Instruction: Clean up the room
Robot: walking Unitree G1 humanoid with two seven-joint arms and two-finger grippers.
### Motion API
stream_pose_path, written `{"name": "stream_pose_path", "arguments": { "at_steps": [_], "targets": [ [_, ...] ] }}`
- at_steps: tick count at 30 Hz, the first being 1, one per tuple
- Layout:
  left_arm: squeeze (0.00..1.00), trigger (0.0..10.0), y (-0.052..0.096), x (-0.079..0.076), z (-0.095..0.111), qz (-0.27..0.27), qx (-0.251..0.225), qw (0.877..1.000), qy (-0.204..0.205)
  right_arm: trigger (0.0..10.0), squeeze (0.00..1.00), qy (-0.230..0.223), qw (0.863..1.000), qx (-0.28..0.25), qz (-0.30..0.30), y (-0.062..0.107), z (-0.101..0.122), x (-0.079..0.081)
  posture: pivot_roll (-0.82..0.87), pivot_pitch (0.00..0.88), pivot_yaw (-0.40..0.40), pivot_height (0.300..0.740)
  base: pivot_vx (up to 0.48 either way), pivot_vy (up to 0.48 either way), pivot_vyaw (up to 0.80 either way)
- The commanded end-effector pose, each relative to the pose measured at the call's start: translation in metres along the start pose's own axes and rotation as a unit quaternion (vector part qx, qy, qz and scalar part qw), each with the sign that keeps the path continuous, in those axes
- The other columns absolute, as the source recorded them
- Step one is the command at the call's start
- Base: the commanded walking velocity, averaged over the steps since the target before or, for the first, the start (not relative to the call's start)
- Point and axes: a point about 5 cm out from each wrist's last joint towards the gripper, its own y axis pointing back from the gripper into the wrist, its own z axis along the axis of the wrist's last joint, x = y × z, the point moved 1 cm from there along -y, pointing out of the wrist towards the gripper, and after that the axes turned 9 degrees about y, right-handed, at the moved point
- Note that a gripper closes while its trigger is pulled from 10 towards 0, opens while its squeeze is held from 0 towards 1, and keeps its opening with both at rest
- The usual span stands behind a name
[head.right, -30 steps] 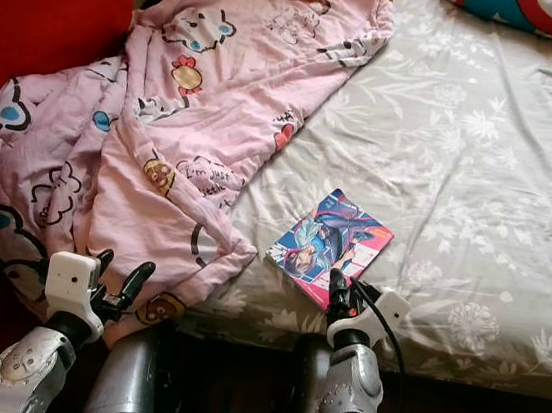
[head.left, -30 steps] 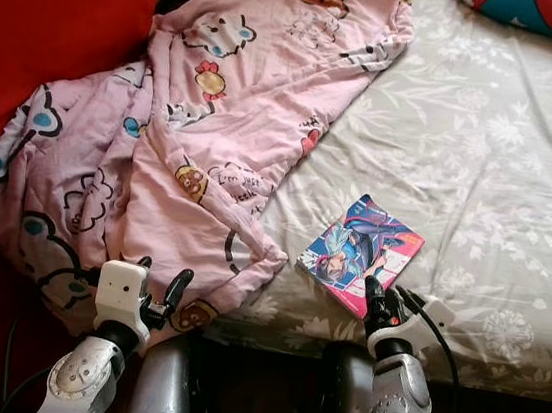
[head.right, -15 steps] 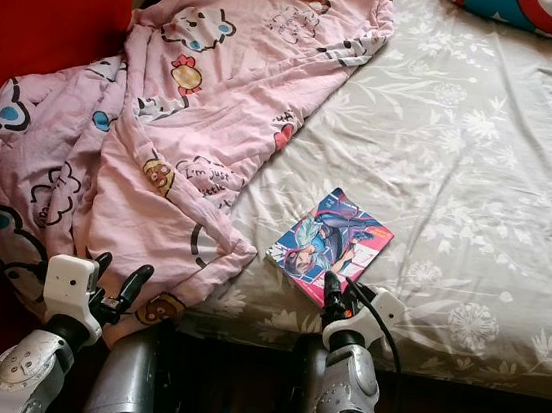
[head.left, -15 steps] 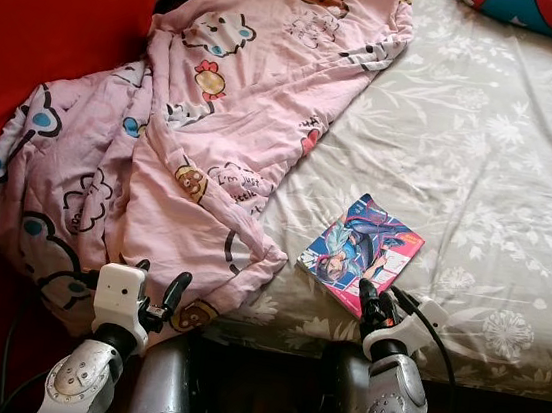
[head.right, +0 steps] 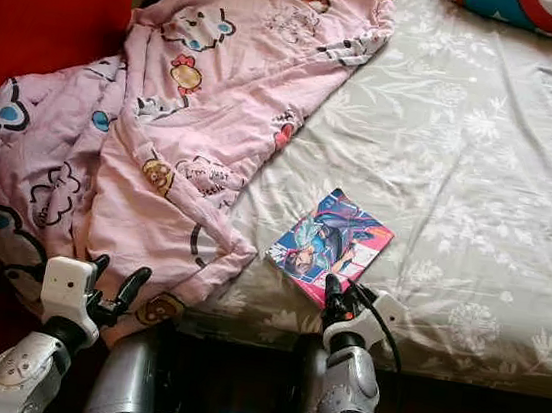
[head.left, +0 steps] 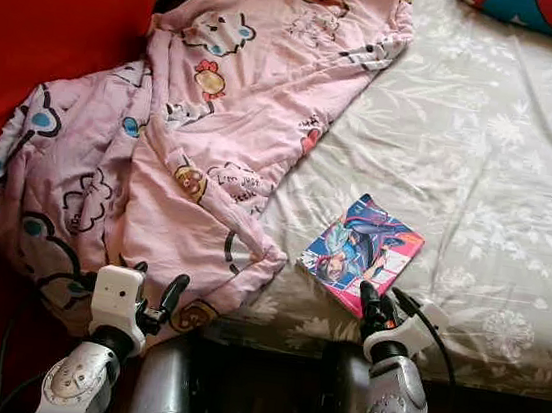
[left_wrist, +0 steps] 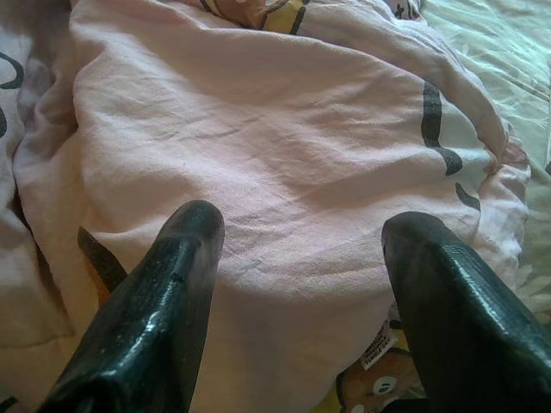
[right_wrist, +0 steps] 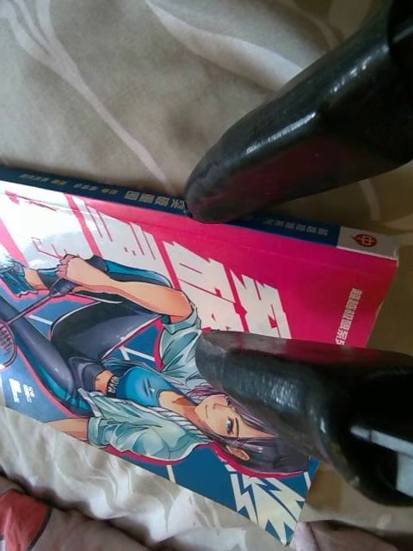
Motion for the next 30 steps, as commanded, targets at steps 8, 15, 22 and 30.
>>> {"name": "stream_pose_path", "arguments": {
  "at_steps": [8, 15, 22, 30],
  "targets": [
    [0.0, 10.0, 0.008, 0.004, -0.003, 0.006, 0.014, 1.0, -0.013, 10.0, 0.0, -0.012, 0.999, 0.035, -0.016, 0.008, -0.016, -0.006, 0.13, 0.267, 0.004, 0.562, 0.0, 0.0, 0.0],
    [0.0, 10.0, 0.01, 0.004, -0.003, 0.006, 0.015, 1.0, -0.014, 10.0, 0.0, -0.047, 0.997, 0.055, 0.001, 0.007, -0.021, -0.002, 0.13, 0.268, 0.005, 0.562, 0.0, 0.0, 0.0],
    [0.0, 10.0, 0.013, 0.007, -0.002, 0.012, 0.016, 1.0, -0.013, 10.0, 0.0, -0.08, 0.991, 0.094, 0.047, 0.009, -0.032, 0.01, 0.15, 0.272, 0.006, 0.562, 0.0, 0.0, 0.0],
    [0.0, 10.0, 0.022, 0.009, 0.001, 0.016, 0.018, 1.0, -0.019, 10.0, 0.0, -0.135, 0.985, 0.097, 0.053, 0.004, -0.031, 0.018, 0.18, 0.293, 0.012, 0.562, 0.0, 0.0, 0.0]
  ]
}}
